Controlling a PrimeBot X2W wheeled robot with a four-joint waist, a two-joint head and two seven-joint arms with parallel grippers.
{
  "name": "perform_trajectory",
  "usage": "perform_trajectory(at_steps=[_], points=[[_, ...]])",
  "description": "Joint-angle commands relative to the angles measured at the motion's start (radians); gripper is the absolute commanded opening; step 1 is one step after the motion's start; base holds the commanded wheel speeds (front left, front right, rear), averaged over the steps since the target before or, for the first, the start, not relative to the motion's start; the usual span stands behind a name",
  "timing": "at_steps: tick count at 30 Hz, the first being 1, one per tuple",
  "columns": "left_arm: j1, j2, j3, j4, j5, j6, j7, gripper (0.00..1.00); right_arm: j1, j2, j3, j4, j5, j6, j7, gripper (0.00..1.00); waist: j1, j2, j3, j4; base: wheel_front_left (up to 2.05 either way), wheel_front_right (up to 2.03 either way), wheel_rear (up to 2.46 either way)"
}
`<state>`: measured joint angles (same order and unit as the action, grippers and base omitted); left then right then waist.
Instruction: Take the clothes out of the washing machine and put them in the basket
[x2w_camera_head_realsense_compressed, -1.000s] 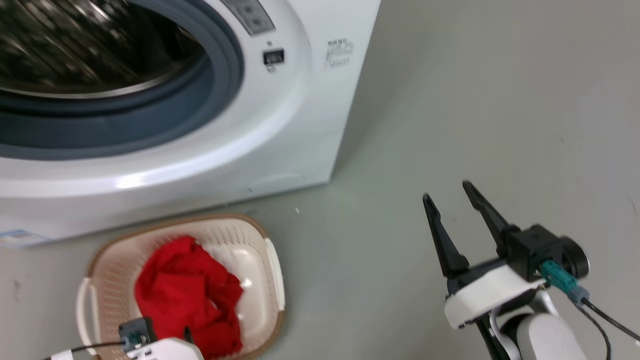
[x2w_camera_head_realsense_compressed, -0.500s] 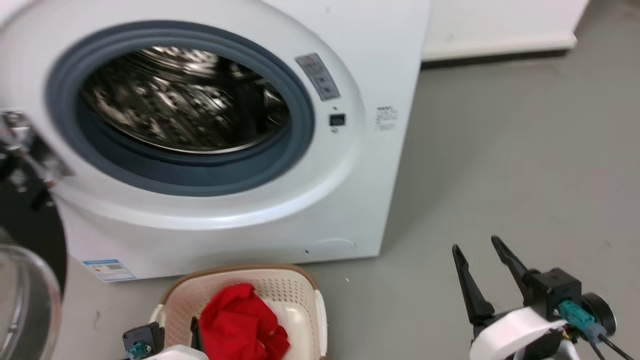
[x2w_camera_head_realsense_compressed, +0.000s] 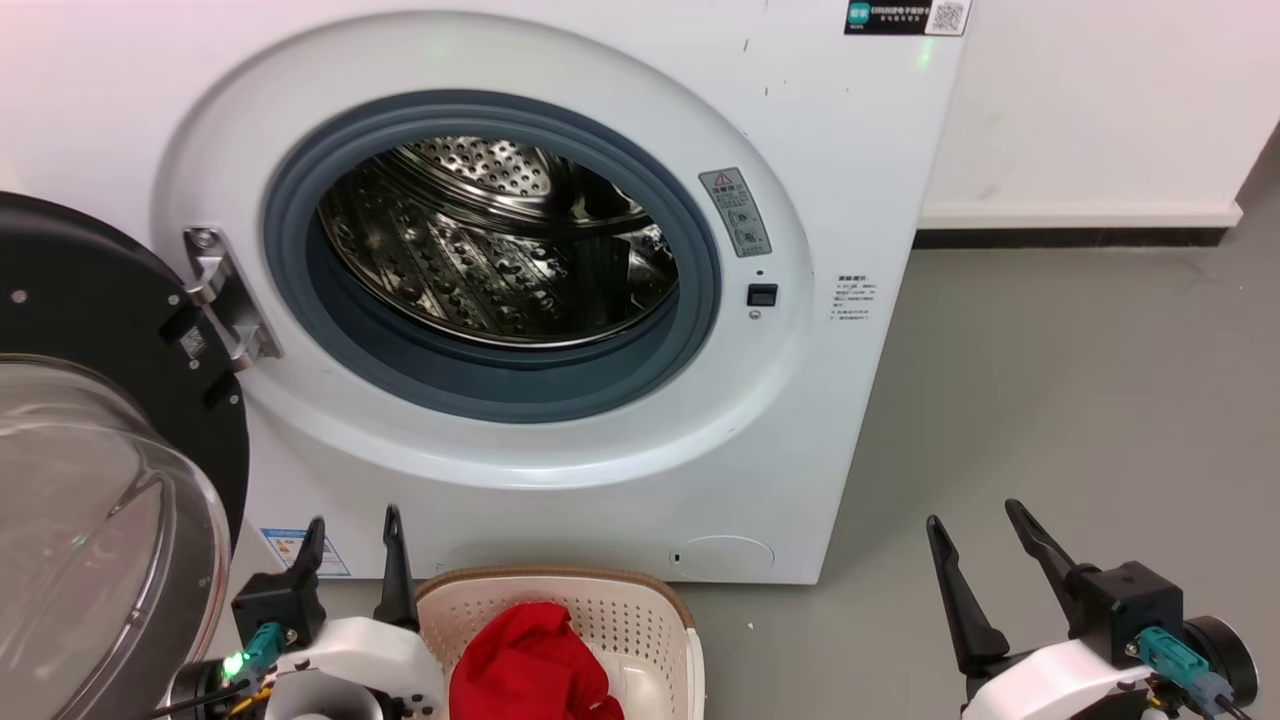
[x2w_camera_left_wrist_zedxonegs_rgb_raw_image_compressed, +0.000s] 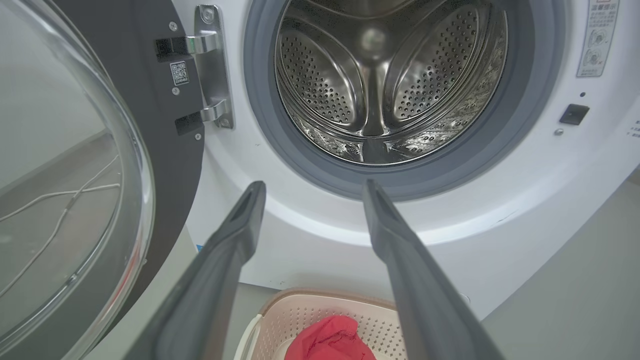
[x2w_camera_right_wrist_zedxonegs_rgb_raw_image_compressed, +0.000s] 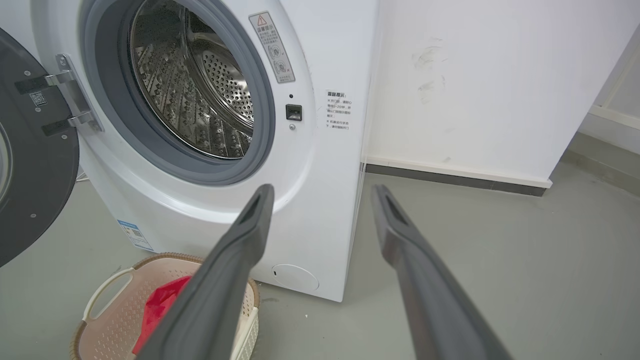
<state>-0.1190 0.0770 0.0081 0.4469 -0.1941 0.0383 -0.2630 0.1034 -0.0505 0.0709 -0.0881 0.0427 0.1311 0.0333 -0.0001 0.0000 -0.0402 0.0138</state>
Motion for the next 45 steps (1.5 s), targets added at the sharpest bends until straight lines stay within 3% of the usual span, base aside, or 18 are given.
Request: perform_trajectory(at_steps=[1, 11, 22, 45], points=[[0.018, -0.005, -0.003, -0.049, 0.012, -0.005, -0.002, 1.00, 0.015, 0.000, -0.002, -0.009, -0.004, -0.001, -0.001, 1.00, 0.0001, 0.0000, -0.013, 0.009, 0.00, 0.00, 0.00], [0.064, 0.025, -0.060, -0.228, 0.095, 0.001, 0.013, 1.00, 0.049, 0.000, -0.007, -0.028, -0.003, -0.001, 0.003, 1.00, 0.0001, 0.0000, -0.054, 0.013, 0.00, 0.00, 0.00], [0.155, 0.046, -0.075, -0.362, 0.094, 0.010, 0.102, 1.00, 0.075, 0.000, -0.011, -0.042, -0.006, -0.001, 0.004, 1.00, 0.0001, 0.0000, -0.082, 0.012, 0.00, 0.00, 0.00], [0.159, 0.050, -0.080, -0.347, 0.050, 0.021, 0.135, 1.00, 0.056, 0.000, -0.006, -0.053, -0.003, -0.001, 0.002, 1.00, 0.0001, 0.0000, -0.067, -0.003, 0.00, 0.00, 0.00]])
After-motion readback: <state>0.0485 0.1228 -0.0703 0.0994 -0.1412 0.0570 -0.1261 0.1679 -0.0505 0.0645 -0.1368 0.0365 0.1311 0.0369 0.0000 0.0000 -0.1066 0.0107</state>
